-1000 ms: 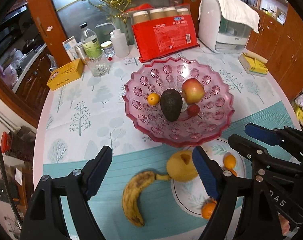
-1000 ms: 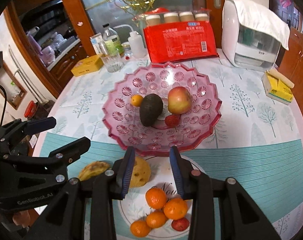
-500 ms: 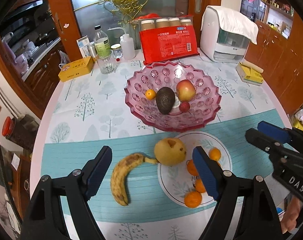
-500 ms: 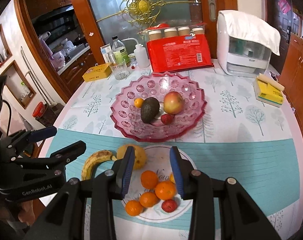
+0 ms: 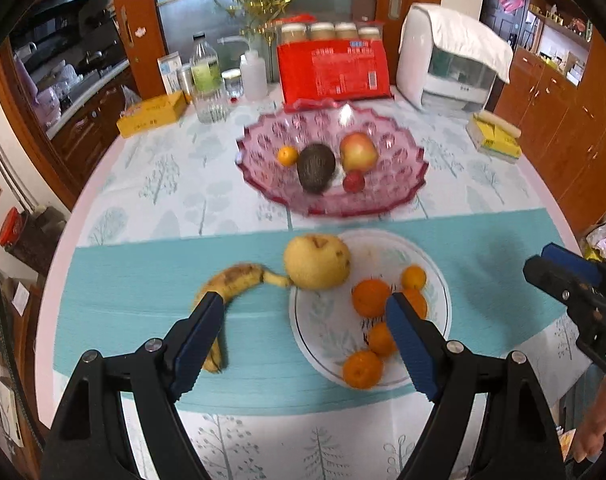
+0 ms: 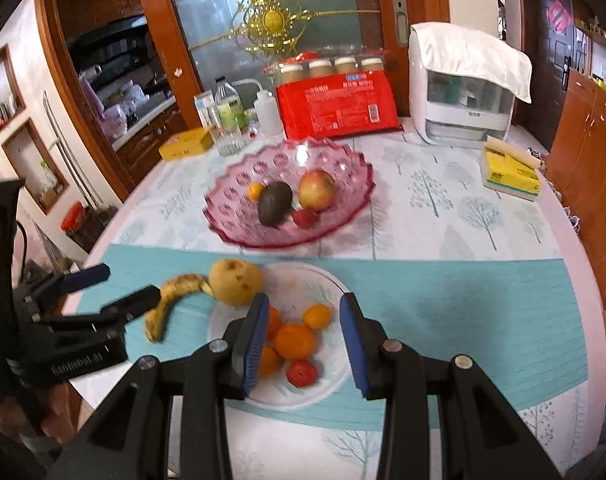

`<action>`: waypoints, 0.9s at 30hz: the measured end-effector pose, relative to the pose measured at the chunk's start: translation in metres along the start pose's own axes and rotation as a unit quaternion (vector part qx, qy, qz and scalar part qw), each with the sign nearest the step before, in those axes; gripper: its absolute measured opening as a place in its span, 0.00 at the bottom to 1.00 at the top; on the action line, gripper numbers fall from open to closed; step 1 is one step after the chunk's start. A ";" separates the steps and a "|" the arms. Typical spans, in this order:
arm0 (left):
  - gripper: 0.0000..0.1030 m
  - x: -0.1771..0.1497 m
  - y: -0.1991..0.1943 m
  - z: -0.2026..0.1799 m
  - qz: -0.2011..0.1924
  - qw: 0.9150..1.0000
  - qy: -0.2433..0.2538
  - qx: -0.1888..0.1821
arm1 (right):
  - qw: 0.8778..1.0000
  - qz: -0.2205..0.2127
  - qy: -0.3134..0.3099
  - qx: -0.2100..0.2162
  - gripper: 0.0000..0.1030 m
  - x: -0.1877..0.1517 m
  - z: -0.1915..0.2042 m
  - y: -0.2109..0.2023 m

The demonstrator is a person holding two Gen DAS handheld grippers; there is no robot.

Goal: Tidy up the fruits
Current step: 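Withdraw both tools back toward the plate of fruit, then grasp a large orange with the left tool while the right tool grasps the red lychee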

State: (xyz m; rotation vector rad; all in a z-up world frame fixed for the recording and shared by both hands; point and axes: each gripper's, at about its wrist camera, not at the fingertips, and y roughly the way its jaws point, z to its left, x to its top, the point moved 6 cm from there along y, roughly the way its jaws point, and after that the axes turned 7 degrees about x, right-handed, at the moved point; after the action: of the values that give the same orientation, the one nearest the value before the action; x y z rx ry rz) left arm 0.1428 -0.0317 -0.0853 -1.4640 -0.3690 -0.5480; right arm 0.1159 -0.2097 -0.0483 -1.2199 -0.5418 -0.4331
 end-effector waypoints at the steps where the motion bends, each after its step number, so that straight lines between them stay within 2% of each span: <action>1: 0.79 -0.006 0.004 -0.001 0.006 1.000 0.001 0.000 | 1.000 0.008 -0.002 -0.002 0.36 -0.010 -0.004 0.003; 9: 0.79 -0.043 0.029 -0.006 0.041 0.999 0.009 -0.001 | 0.997 0.064 0.036 -0.011 0.36 -0.069 -0.039 0.026; 14: 0.79 -0.065 0.050 -0.012 0.066 0.998 0.010 -0.011 | 0.994 0.091 0.059 -0.008 0.36 -0.094 -0.049 0.039; 19: 0.79 -0.080 0.066 -0.028 0.084 0.996 0.028 -0.026 | 0.993 0.103 0.055 -0.003 0.36 -0.101 -0.045 0.052; 27: 0.79 -0.088 0.081 -0.050 0.089 0.993 0.060 -0.052 | 0.994 0.111 0.018 0.011 0.36 -0.103 -0.026 0.075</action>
State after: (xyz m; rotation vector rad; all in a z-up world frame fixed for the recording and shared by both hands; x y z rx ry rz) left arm 0.1104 -0.0690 -0.2052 -1.5387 -0.1135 -0.5145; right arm 0.0814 -0.2097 -0.1739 -1.2326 -0.3746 -0.2596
